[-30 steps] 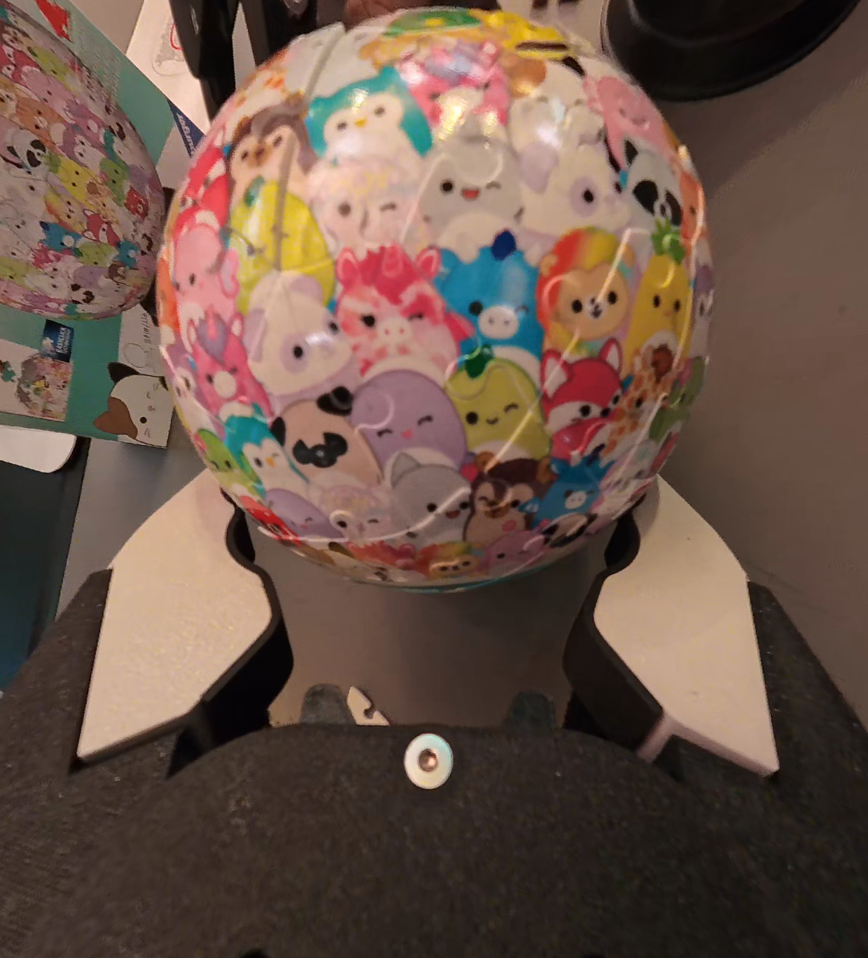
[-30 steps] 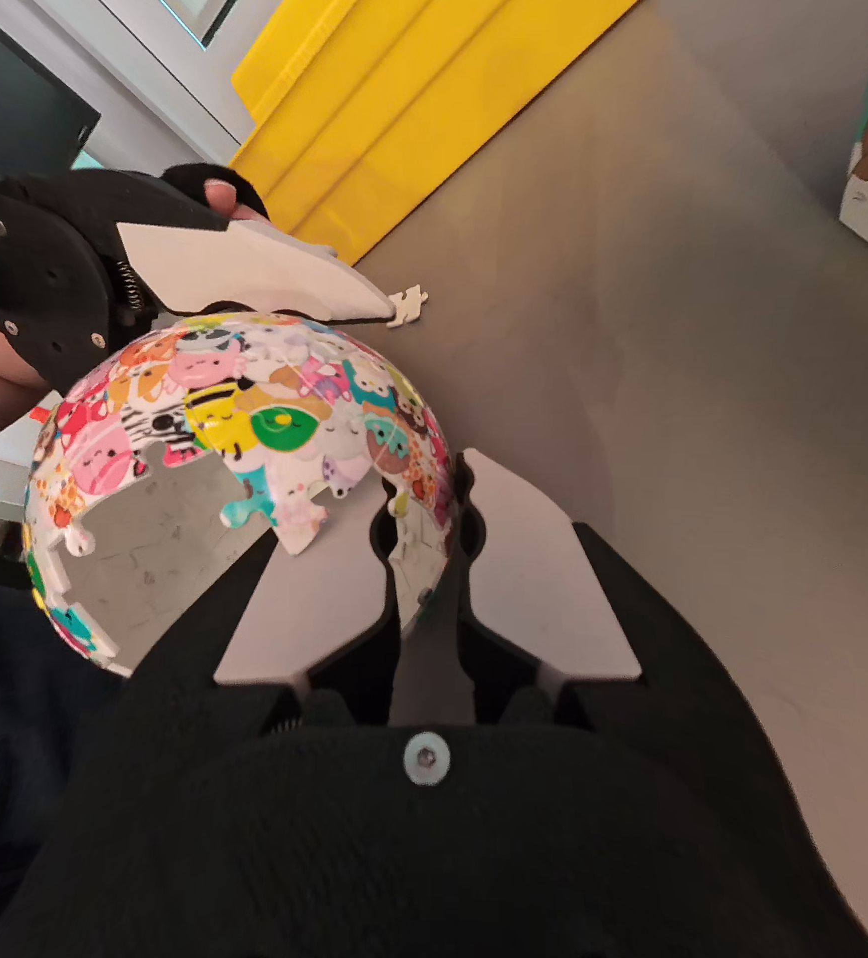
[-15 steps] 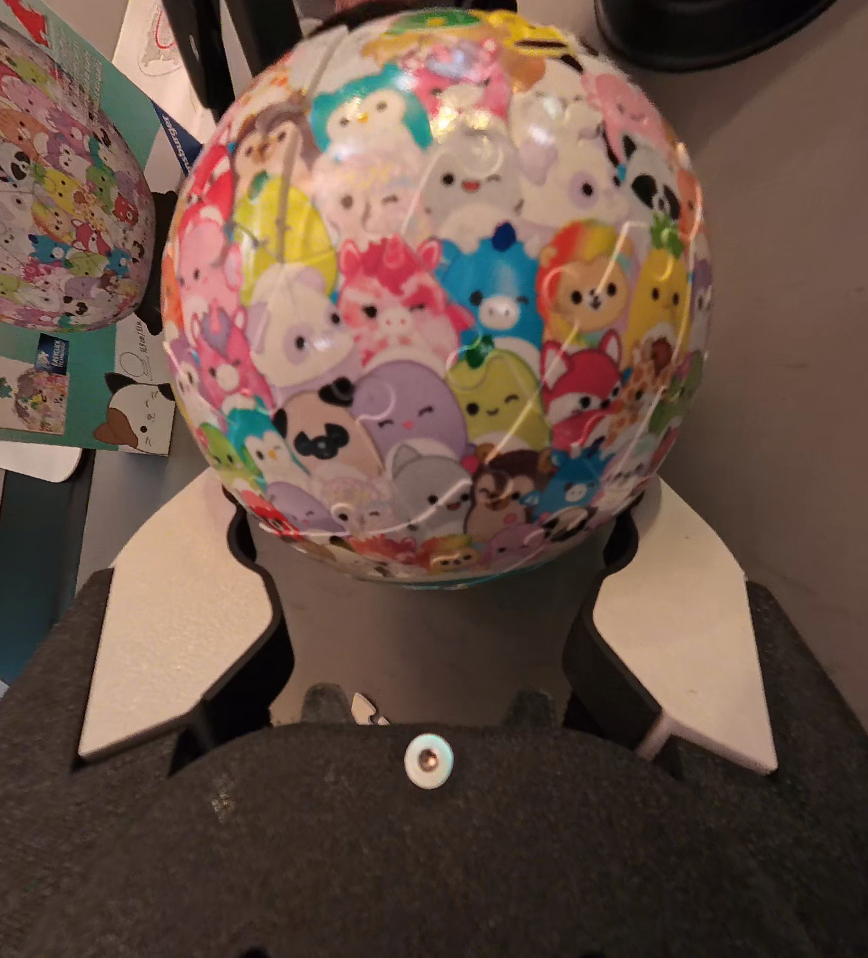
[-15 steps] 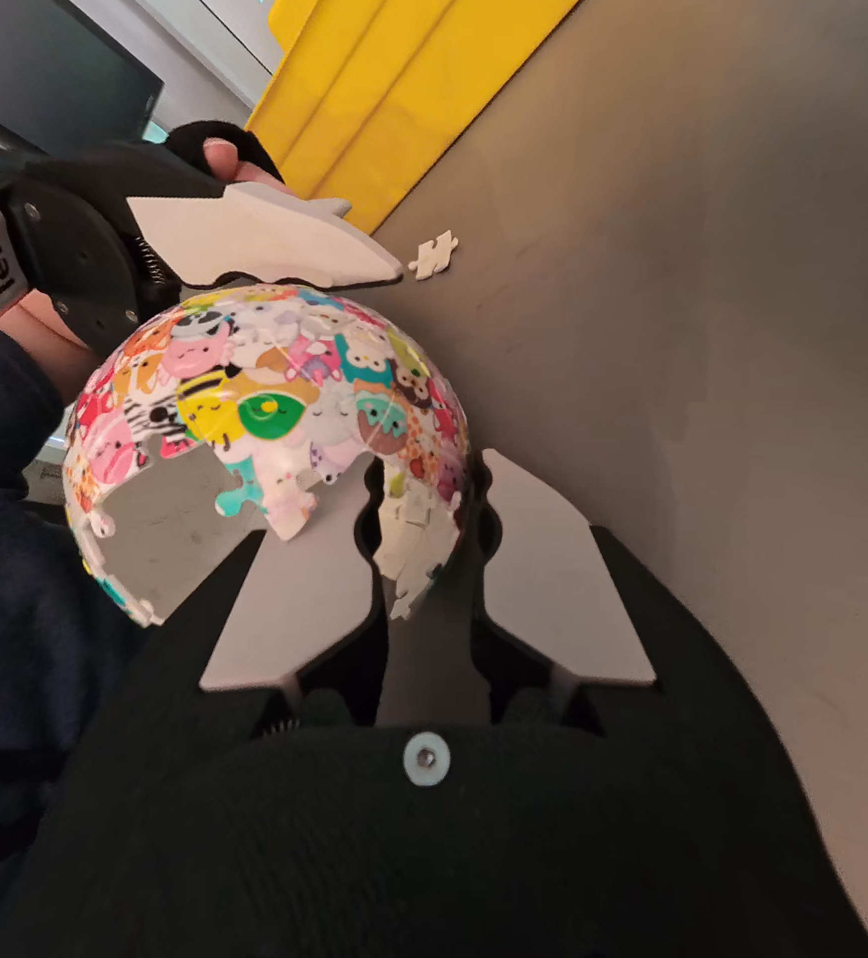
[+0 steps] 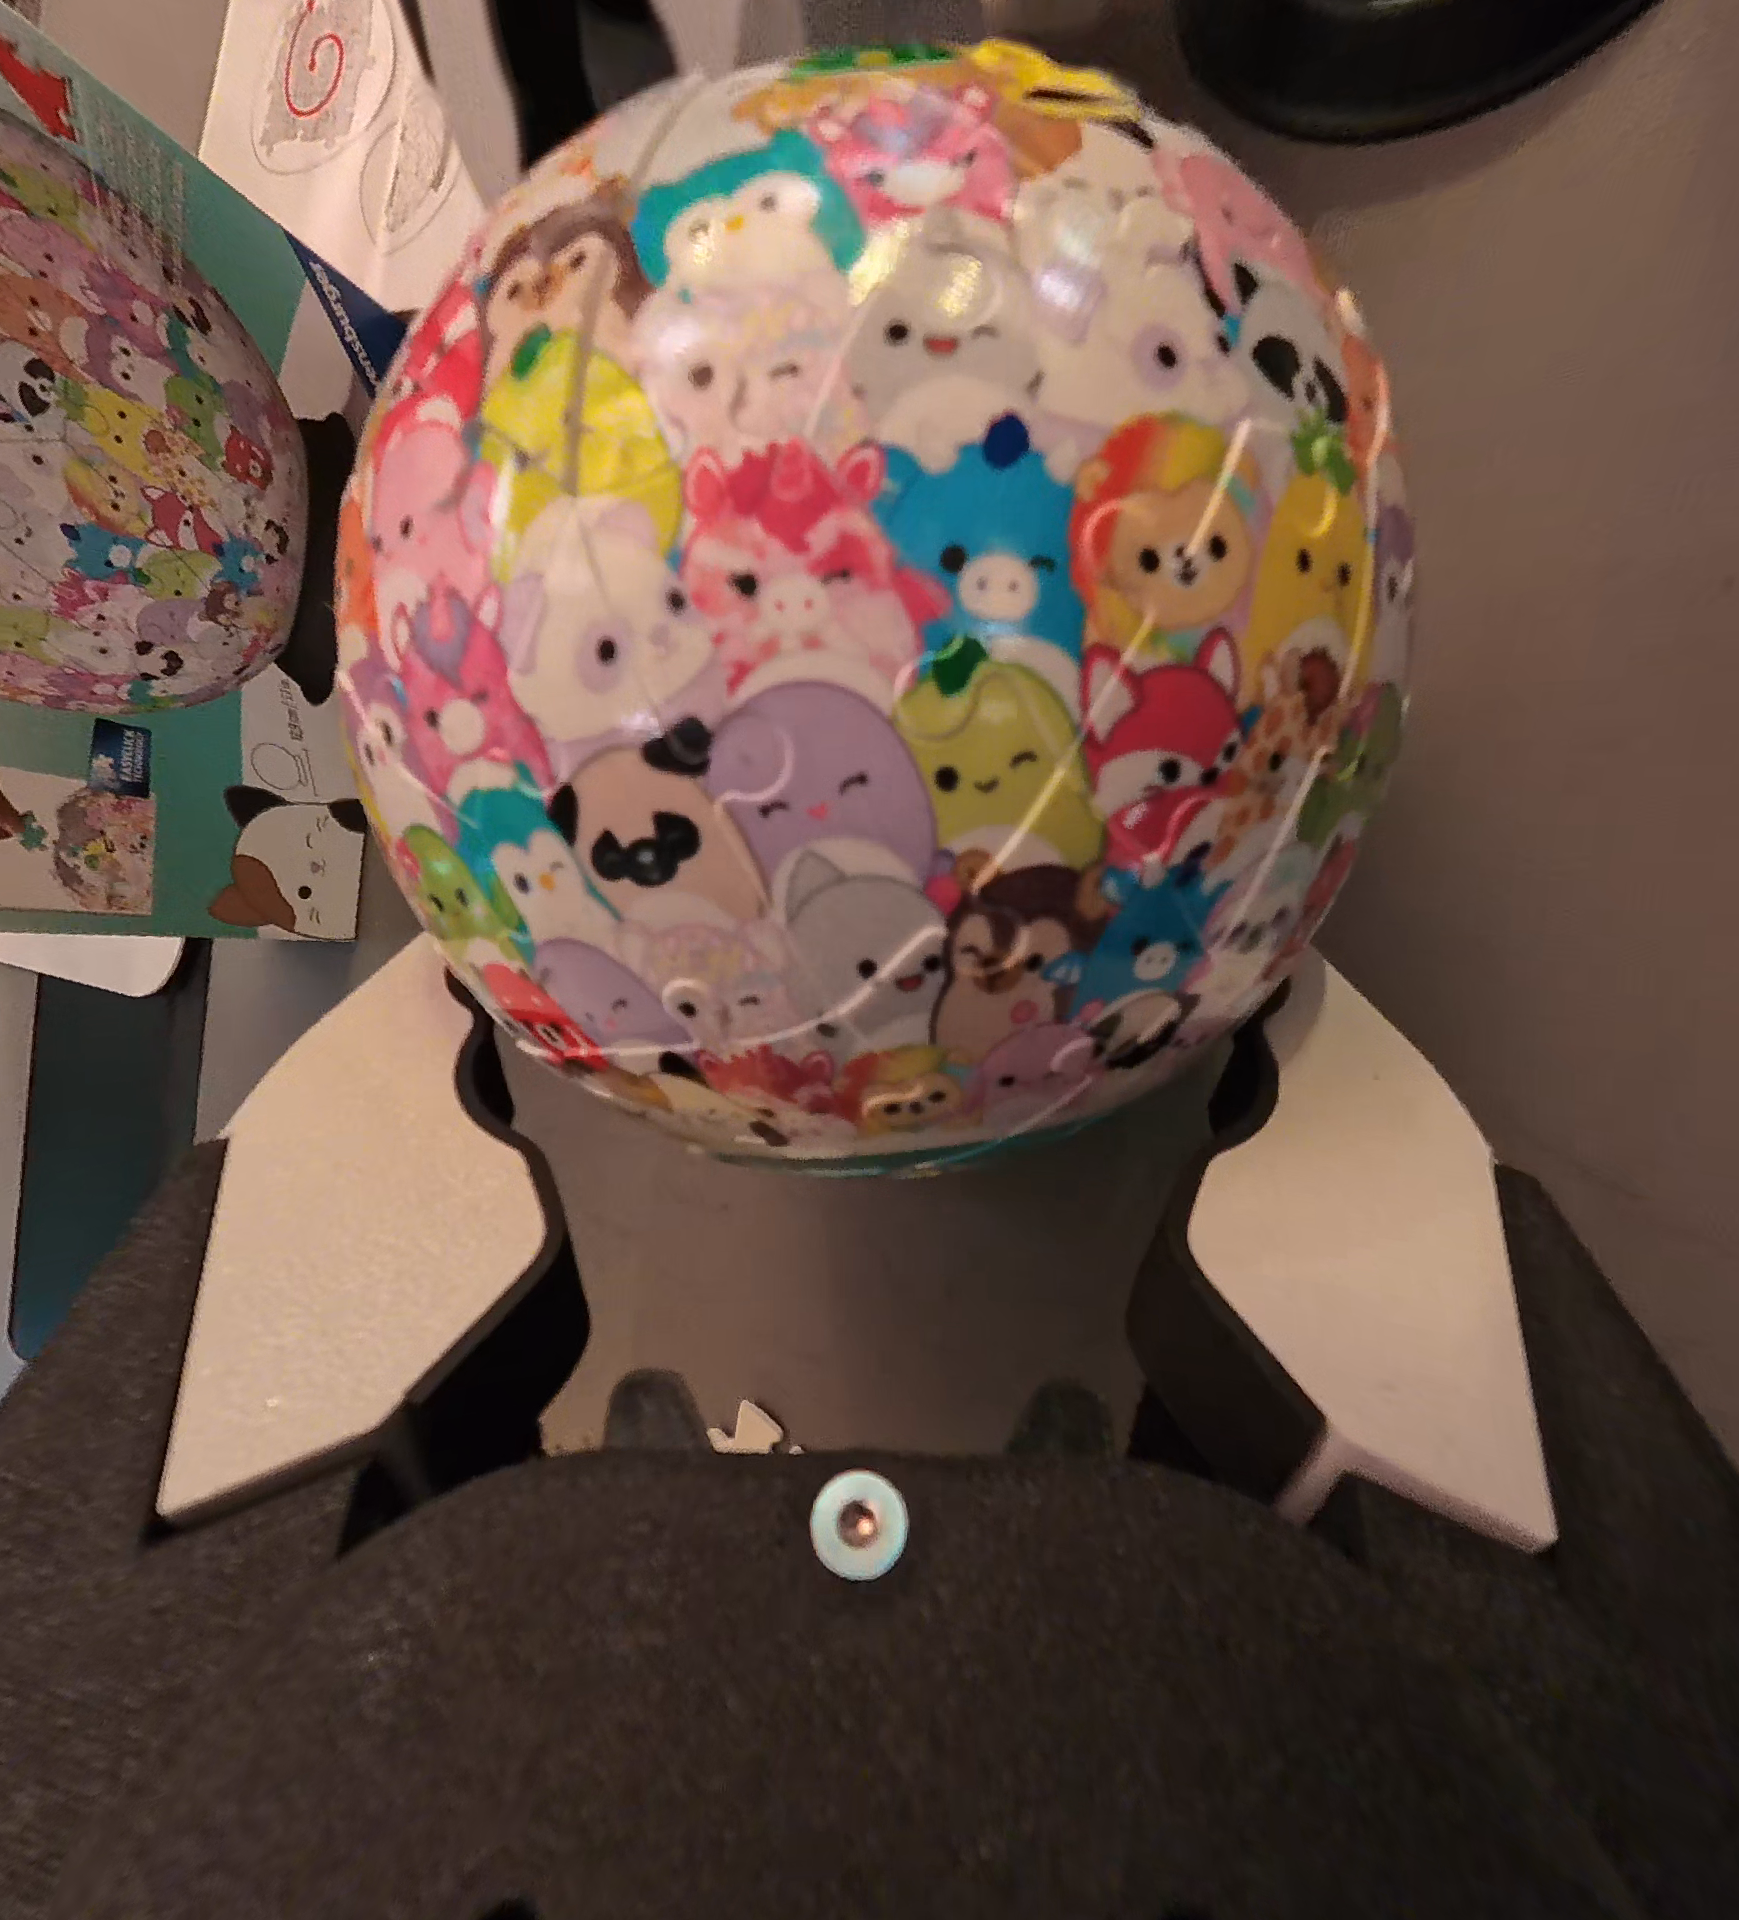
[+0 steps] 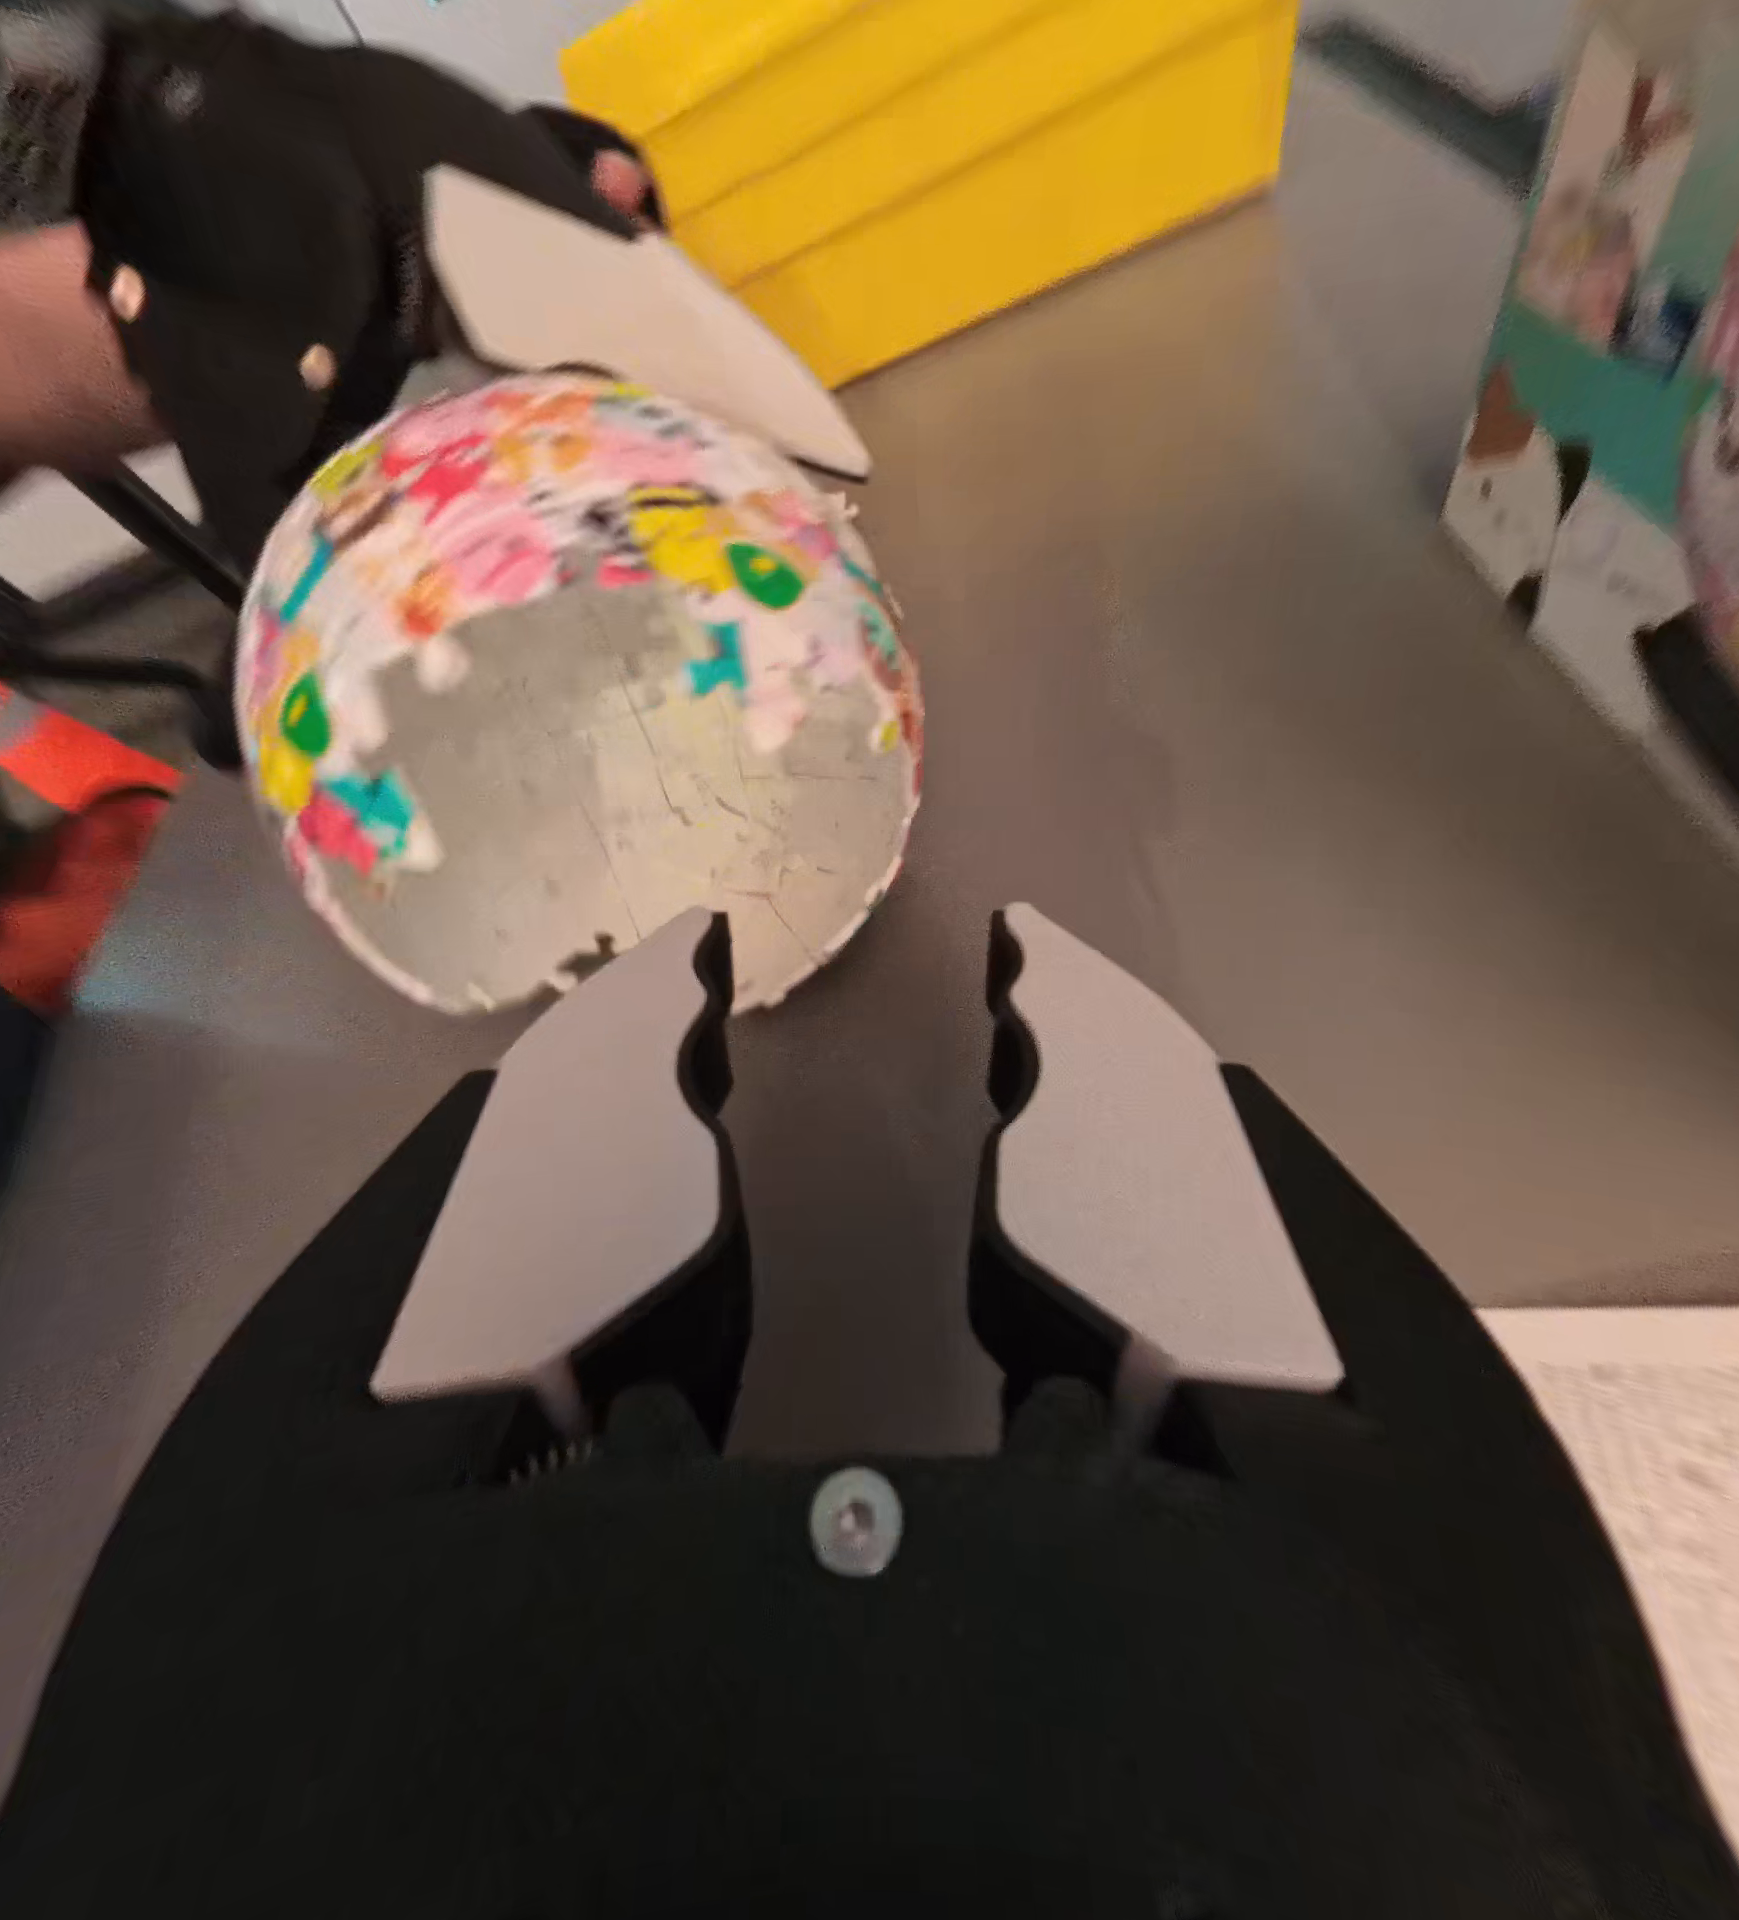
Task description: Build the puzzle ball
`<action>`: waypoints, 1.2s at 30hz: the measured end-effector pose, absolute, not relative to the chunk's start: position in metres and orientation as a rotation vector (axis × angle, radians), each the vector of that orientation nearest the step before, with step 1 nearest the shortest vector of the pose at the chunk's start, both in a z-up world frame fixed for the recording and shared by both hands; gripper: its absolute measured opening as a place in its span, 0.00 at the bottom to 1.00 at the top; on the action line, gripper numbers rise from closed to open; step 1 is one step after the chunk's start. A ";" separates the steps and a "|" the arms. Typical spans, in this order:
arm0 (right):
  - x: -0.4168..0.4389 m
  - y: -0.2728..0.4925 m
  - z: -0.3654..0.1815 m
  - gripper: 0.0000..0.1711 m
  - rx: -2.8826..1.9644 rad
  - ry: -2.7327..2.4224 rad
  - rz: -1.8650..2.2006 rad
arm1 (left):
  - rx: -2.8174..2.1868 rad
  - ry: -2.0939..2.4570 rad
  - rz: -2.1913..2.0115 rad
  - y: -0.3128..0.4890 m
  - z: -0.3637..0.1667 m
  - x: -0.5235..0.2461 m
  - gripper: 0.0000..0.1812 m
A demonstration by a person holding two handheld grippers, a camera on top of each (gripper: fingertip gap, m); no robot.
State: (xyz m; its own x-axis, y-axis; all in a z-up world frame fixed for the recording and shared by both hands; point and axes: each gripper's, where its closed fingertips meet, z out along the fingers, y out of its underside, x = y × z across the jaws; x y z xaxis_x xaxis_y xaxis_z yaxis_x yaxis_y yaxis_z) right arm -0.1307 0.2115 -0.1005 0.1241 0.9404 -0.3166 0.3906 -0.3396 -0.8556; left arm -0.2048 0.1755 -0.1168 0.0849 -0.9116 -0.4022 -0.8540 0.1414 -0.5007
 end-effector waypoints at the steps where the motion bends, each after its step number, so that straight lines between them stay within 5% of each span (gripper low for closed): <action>1: -0.124 0.209 -0.099 0.27 -1.729 -1.334 1.107 | -1.704 1.759 -0.112 0.176 -0.117 -0.204 0.73; 20: -0.157 0.135 -0.113 0.67 -1.290 -1.976 1.122 | -1.724 1.773 -0.129 0.180 -0.119 -0.206 0.73; 36: -0.157 0.137 -0.136 0.69 -1.115 -2.243 0.755 | -1.754 1.740 -0.207 0.186 -0.122 -0.210 0.73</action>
